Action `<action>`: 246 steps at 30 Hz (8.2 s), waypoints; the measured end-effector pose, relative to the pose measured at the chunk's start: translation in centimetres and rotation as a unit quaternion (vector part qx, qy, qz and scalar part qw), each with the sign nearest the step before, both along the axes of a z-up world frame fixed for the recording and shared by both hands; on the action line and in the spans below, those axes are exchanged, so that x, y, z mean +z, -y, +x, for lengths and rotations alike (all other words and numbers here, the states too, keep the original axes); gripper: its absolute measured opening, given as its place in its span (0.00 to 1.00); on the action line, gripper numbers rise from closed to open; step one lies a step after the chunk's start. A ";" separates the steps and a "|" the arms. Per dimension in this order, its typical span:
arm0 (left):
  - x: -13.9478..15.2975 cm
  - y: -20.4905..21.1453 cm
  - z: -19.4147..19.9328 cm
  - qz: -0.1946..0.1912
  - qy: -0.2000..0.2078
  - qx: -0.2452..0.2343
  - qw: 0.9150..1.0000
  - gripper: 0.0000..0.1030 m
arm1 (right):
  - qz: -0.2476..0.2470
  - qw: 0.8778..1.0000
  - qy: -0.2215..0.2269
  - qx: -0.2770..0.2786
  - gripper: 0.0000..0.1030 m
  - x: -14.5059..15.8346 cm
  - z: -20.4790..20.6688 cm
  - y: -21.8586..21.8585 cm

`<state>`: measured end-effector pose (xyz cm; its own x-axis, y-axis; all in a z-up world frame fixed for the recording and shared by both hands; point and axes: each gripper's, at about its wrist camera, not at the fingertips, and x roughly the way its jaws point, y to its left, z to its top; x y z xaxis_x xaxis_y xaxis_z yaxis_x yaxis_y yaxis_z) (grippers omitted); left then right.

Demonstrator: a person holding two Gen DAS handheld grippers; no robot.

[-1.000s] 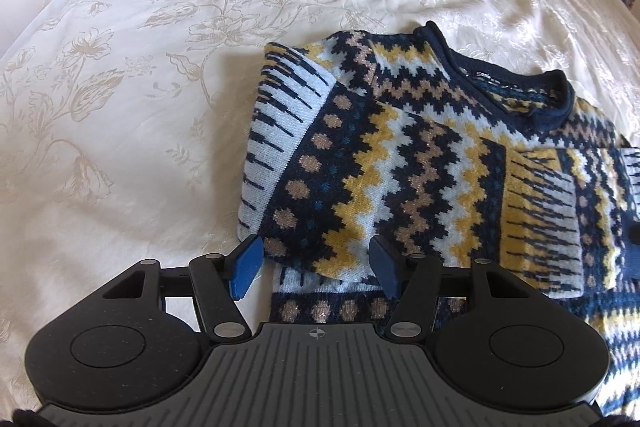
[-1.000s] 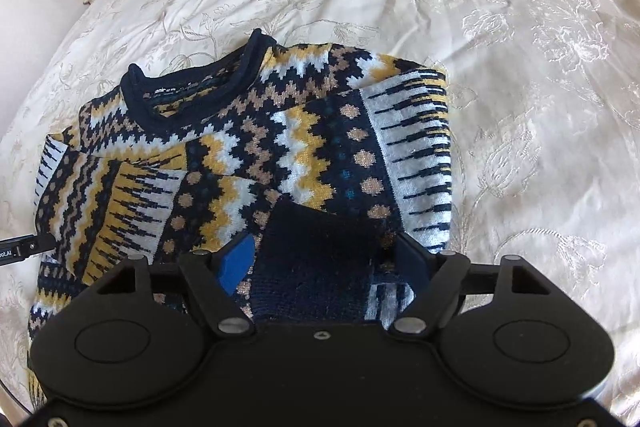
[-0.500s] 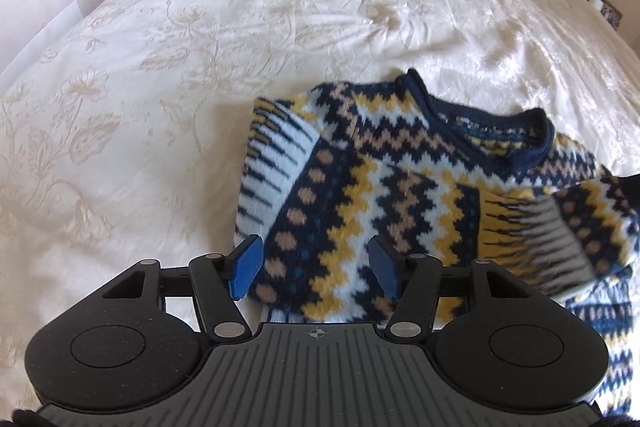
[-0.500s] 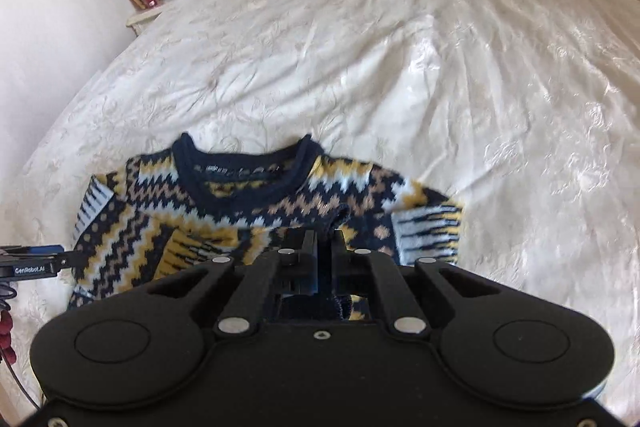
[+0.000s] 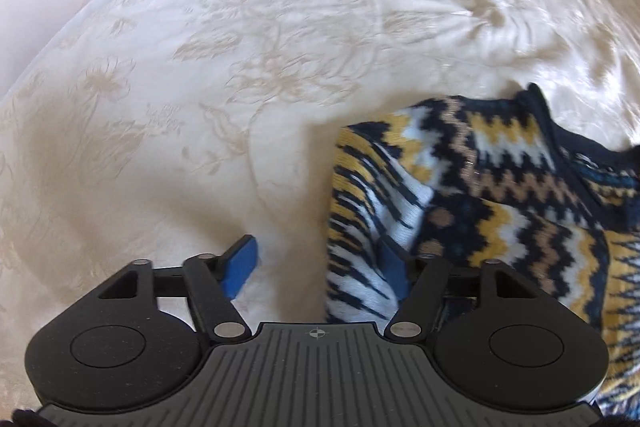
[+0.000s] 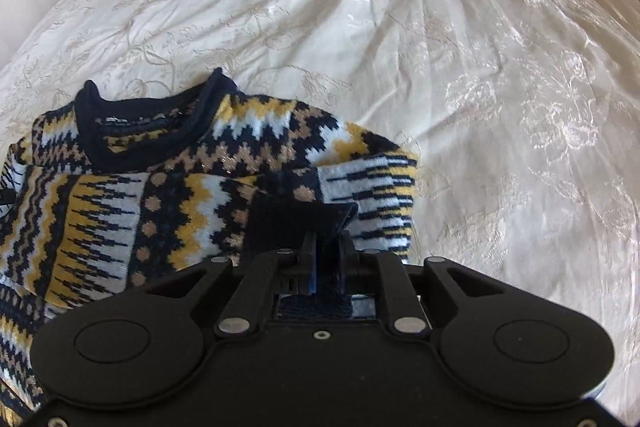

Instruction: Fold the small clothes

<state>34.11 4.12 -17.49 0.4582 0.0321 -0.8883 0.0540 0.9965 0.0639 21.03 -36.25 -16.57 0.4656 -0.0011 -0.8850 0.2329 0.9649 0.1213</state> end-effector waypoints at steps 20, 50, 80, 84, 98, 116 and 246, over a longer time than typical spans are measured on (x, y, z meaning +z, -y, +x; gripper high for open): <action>4.0 -4.6 -4.2 -0.103 0.021 0.053 0.993 0.78 | 0.018 0.999 0.024 -0.023 0.83 2.4 -4.2 0.2; 3.1 -4.5 -27.4 -0.092 -0.073 -0.089 0.989 0.79 | 0.118 0.985 -0.064 0.106 0.86 0.4 -23.3 -6.4; -1.1 -3.2 -29.5 -0.092 -0.102 -0.119 0.983 0.90 | 0.219 0.962 -0.076 0.146 1.00 -3.7 -26.5 -8.4; -1.3 -3.2 -29.6 -0.092 -0.097 -0.120 0.984 0.90 | 0.226 0.962 -0.071 0.133 1.00 -4.2 -26.6 -8.3; -0.4 -4.7 -31.4 -0.134 -0.092 -0.107 0.981 0.68 | 0.261 0.958 -0.073 0.097 0.63 -4.0 -28.0 -7.0; -0.2 -5.7 -33.2 -0.176 -0.110 -0.093 0.974 0.11 | 0.267 0.954 -0.093 0.098 0.13 -4.4 -28.0 -7.8; 1.2 9.0 -11.0 -0.036 -0.057 -0.159 0.985 0.48 | 0.115 0.991 0.038 -0.052 0.85 1.7 -8.9 1.0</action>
